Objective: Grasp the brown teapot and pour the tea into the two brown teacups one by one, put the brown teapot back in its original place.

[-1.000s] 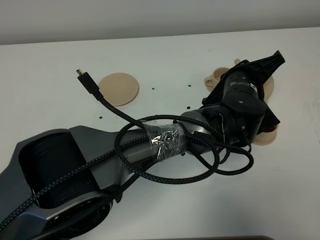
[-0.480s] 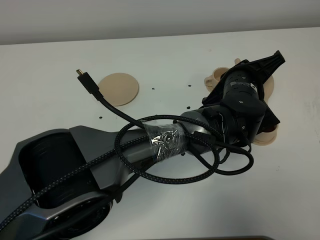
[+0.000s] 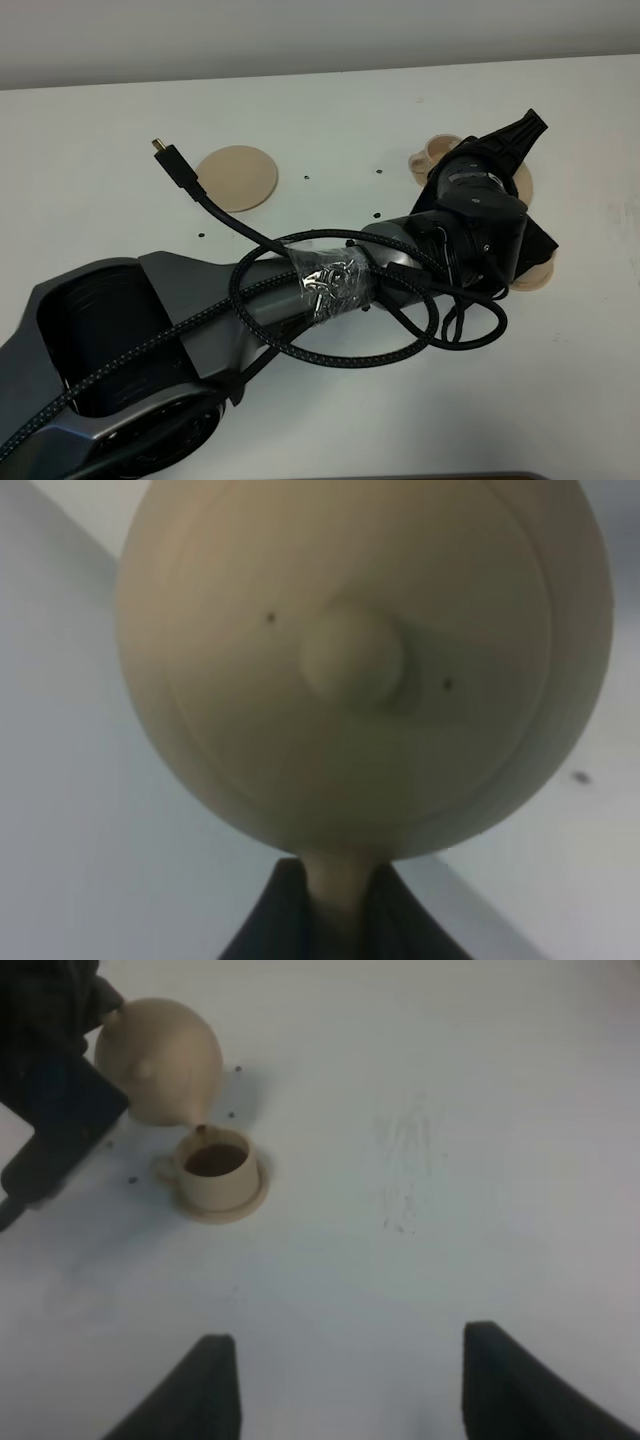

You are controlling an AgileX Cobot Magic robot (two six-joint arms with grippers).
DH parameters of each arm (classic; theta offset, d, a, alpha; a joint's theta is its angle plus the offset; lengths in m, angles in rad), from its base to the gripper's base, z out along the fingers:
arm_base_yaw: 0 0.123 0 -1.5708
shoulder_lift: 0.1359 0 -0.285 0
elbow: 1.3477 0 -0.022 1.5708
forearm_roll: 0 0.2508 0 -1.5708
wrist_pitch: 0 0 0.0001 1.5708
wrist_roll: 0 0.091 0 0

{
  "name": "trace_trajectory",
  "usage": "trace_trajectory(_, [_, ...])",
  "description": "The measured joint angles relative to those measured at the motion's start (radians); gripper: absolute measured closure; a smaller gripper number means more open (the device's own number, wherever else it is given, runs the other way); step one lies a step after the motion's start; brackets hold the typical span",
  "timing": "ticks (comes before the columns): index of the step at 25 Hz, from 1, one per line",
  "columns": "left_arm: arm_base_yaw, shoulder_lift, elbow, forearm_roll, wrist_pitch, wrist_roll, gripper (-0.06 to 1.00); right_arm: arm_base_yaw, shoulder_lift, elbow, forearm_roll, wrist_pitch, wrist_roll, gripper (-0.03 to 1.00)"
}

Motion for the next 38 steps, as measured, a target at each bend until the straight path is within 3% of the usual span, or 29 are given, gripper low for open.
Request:
trace_trajectory(3, [0.002,0.0,0.0,-0.057,0.039,-0.071,0.81,0.0,0.0,0.0,0.0,0.0,0.0,0.49])
trace_trajectory(8, [0.003,-0.011,0.0,-0.08,0.065,-0.233,0.81,0.0,0.0,0.0,0.0,0.0,0.0,0.49])
trace_trajectory(12, [0.003,-0.051,0.0,-0.149,0.067,-0.289,0.81,0.0,0.0,0.0,0.0,0.0,0.0,0.49])
trace_trajectory(16, [0.003,-0.094,0.0,-0.301,0.116,-0.297,0.81,0.0,0.0,0.0,0.0,0.0,0.0,0.49])
trace_trajectory(24, [0.006,-0.16,0.0,-0.615,0.344,-0.298,0.81,0.0,0.0,0.0,0.0,0.0,0.0,0.49])
trace_trajectory(31, [0.045,-0.165,0.0,-0.891,0.399,-0.334,0.81,0.0,0.0,0.0,0.0,0.0,0.0,0.49])
trace_trajectory(34, [0.059,-0.165,0.0,-0.957,0.43,-0.37,0.81,0.0,0.0,0.0,0.0,0.0,0.0,0.49])
trace_trajectory(38, [0.065,-0.164,0.0,-0.963,0.429,-0.42,0.81,0.0,0.0,0.0,0.0,0.0,0.0,0.49])
